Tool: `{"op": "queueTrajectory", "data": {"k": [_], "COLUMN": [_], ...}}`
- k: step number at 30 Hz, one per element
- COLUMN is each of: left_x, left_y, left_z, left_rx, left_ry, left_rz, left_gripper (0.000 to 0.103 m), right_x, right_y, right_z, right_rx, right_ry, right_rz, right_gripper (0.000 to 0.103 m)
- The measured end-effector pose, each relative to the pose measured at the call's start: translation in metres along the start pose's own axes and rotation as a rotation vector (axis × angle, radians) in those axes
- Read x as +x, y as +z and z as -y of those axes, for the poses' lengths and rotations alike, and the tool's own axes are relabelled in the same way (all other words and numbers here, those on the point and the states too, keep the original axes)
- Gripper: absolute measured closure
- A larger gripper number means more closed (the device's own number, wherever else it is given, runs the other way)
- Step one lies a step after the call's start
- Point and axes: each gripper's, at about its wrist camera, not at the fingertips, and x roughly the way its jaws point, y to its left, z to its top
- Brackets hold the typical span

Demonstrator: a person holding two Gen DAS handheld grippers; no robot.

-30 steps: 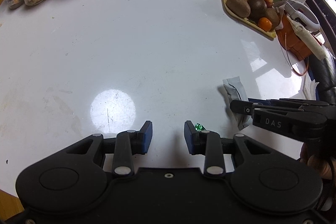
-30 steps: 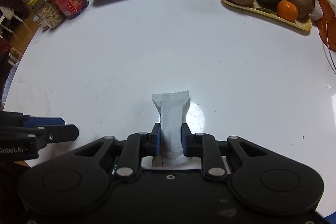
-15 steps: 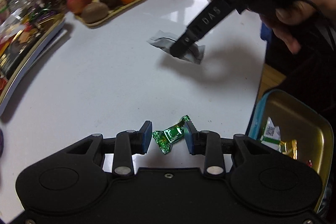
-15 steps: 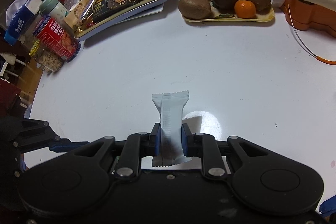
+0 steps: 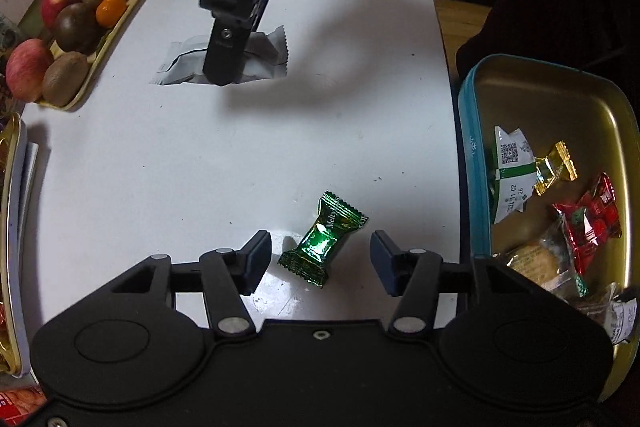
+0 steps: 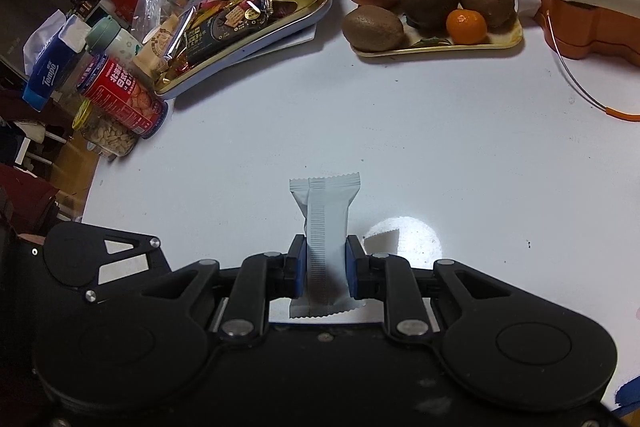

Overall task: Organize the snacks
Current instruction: 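Lower the left gripper onto the green candy and close it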

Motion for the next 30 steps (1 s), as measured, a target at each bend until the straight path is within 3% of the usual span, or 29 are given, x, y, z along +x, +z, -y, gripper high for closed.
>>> {"op": "queueTrajectory", "data": {"k": [2, 14, 30], "left_x": [0.003, 0.025, 0.039], "left_y": [0.003, 0.008, 0.025], "left_z": [-0.001, 0.003, 0.023], "left_rx": [-0.005, 0.074, 0.17], "left_ry": [-0.031, -0.031, -0.027], "left_rz": [-0.005, -0.08, -0.111], "left_gripper": [0.043, 0.044, 0.046], "right_x": [0.0, -0.006, -0.008], "right_y": [0.001, 0.006, 0.008], "right_z": [0.001, 0.008, 0.011], "right_rx": [0.003, 0.055, 0.086], "right_ry": [0.004, 0.011, 0.009], "right_rz": [0.0, 0.026, 0.04], "right_gripper": [0.081, 0.081, 0.081]}}
